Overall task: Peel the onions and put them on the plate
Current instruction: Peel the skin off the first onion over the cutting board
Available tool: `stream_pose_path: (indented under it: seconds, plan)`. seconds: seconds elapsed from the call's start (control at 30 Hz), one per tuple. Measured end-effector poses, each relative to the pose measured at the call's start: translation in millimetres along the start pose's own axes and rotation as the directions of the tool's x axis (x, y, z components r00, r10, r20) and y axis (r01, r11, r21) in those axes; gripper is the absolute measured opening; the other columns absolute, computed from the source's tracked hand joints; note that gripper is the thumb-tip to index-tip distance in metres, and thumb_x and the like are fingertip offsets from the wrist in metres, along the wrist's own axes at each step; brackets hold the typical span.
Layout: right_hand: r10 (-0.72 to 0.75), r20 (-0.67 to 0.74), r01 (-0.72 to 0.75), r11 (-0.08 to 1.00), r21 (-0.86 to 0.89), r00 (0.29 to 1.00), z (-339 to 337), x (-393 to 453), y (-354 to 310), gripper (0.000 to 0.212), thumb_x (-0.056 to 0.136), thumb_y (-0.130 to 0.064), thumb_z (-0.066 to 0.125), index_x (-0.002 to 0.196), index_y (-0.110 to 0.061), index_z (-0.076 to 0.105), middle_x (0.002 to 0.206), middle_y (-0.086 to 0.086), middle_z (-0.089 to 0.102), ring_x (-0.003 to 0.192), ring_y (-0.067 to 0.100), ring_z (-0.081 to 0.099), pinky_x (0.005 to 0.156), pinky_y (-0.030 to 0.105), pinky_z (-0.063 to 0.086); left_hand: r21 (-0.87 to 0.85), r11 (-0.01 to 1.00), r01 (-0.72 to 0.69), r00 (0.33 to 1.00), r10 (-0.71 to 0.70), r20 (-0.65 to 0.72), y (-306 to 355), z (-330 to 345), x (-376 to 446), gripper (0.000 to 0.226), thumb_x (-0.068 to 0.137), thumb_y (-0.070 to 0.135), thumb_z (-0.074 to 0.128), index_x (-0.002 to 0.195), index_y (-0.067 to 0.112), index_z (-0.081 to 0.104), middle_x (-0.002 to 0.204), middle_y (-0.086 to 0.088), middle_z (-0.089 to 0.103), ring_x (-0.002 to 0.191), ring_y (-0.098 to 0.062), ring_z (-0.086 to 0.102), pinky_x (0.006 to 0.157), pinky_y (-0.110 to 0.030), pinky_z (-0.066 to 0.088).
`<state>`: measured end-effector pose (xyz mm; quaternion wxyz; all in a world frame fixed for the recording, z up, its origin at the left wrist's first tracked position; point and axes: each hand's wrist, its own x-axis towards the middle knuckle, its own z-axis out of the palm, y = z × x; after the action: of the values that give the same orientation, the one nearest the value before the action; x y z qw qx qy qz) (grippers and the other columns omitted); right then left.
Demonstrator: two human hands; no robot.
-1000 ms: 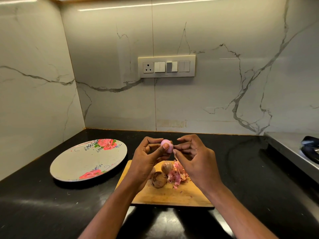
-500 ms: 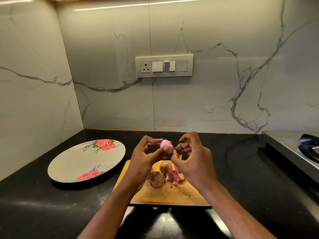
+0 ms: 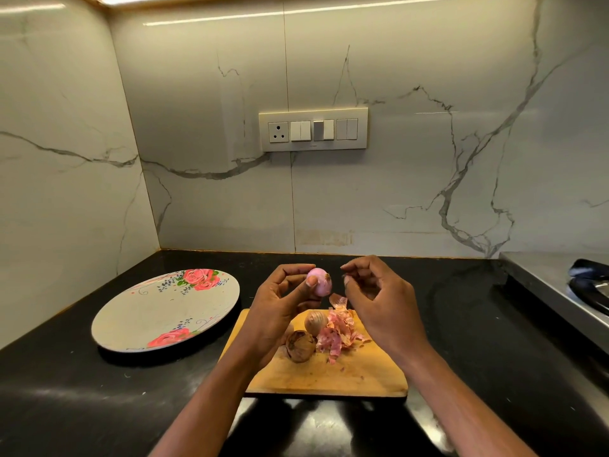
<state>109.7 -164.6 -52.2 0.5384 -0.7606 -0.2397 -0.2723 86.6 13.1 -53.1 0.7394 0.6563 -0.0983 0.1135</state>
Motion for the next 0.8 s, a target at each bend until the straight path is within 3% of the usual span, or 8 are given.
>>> stream_pose_path:
  seconds: [0.1,0.2,0.57,0.8]
  plan:
    - [0.012,0.103,-0.021,0.997,0.080,0.995,1.6,-1.0,-5.4,0.029,0.084,-0.035,0.078,0.109,-0.031,0.066,0.098,-0.016,0.070,0.093,-0.004,0.067,0.073,0.010,0.053,-0.016,1.000,-0.004,1.000,0.003,-0.012,0.3,-1.5,0.0,0.038,0.086,0.024,0.066,0.123,0.016,0.062,0.108,-0.003,0.075,0.102,-0.021,0.072,0.081,-0.028,0.057]
    - [-0.002,0.144,0.000,1.000,0.016,0.990,5.7,-3.6,-6.3,0.045,0.074,-0.042,0.085,0.113,-0.035,0.063,0.101,-0.018,0.070,0.094,-0.002,0.067,0.075,0.014,0.056,-0.036,0.999,0.007,1.000,-0.007,-0.004,1.3,-2.3,-0.5,0.040,0.086,0.024,0.065,0.124,0.013,0.061,0.112,-0.009,0.073,0.104,-0.023,0.071,0.081,-0.029,0.058]
    - [0.017,0.073,-0.023,0.996,0.090,0.997,4.1,-1.9,-4.8,0.035,0.079,-0.029,0.082,0.109,-0.029,0.065,0.094,-0.016,0.073,0.090,-0.003,0.069,0.078,0.015,0.057,-0.046,0.999,0.008,1.000,-0.008,0.005,3.0,-2.4,-1.4,0.042,0.084,0.025,0.067,0.124,0.013,0.061,0.111,-0.009,0.073,0.102,-0.024,0.072,0.082,-0.028,0.058]
    - [-0.017,0.073,0.015,0.999,0.036,0.997,5.2,-3.9,-3.6,0.029,0.084,-0.019,0.080,0.107,-0.028,0.065,0.087,-0.013,0.071,0.084,0.000,0.069,0.073,0.012,0.055,-0.047,0.999,0.018,1.000,-0.019,-0.012,3.0,-1.2,-2.0,0.040,0.082,0.021,0.070,0.121,0.014,0.062,0.111,-0.010,0.074,0.100,-0.027,0.073,0.079,-0.033,0.061]
